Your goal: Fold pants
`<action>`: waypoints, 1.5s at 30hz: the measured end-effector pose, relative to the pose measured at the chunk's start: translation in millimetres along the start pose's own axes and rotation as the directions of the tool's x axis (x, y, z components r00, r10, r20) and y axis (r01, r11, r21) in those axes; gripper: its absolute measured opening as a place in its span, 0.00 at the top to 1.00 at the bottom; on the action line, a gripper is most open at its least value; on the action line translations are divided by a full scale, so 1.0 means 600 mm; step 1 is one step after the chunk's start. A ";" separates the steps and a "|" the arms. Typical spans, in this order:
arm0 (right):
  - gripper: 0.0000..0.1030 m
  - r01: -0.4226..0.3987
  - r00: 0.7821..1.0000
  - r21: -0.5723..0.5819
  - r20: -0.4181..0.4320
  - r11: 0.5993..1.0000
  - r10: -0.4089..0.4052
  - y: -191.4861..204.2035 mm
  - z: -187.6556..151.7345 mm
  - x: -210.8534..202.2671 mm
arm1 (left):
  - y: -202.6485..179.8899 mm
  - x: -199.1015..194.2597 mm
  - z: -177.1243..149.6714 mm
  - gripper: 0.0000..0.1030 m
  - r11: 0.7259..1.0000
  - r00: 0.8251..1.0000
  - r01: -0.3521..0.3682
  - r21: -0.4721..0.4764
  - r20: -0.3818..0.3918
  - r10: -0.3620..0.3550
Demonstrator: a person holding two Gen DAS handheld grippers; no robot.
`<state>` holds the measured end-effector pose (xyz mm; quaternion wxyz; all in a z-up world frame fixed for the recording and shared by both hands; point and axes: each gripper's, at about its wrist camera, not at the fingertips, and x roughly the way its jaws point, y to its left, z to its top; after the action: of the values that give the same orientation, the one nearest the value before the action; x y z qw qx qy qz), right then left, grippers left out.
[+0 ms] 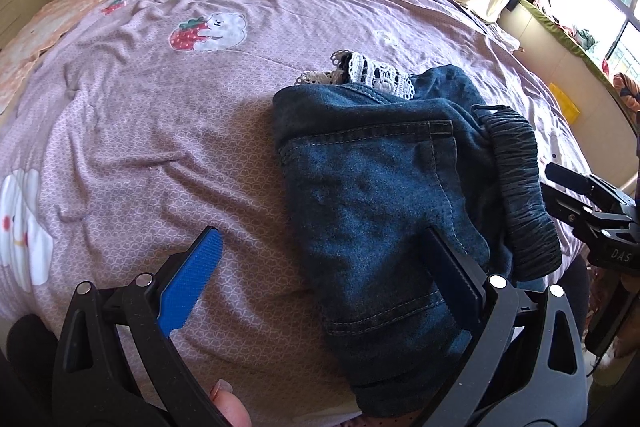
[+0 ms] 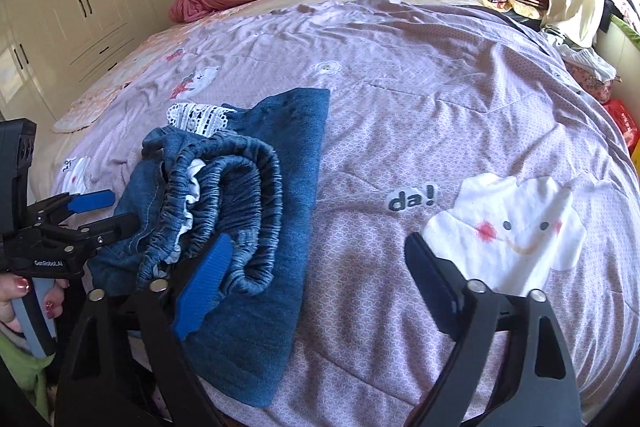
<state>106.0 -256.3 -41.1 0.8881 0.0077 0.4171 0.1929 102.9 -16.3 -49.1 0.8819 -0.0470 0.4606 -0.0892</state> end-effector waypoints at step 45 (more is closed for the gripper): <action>0.82 -0.244 0.968 -0.067 0.048 0.967 0.248 0.069 0.068 0.013 | -0.043 -0.024 0.046 0.82 0.997 0.997 0.048 0.052 0.063 -0.051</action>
<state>126.9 -209.2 -12.7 0.8684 0.0380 0.3820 0.3139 114.4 -38.9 -17.9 0.8947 -0.0390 0.4281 -0.1212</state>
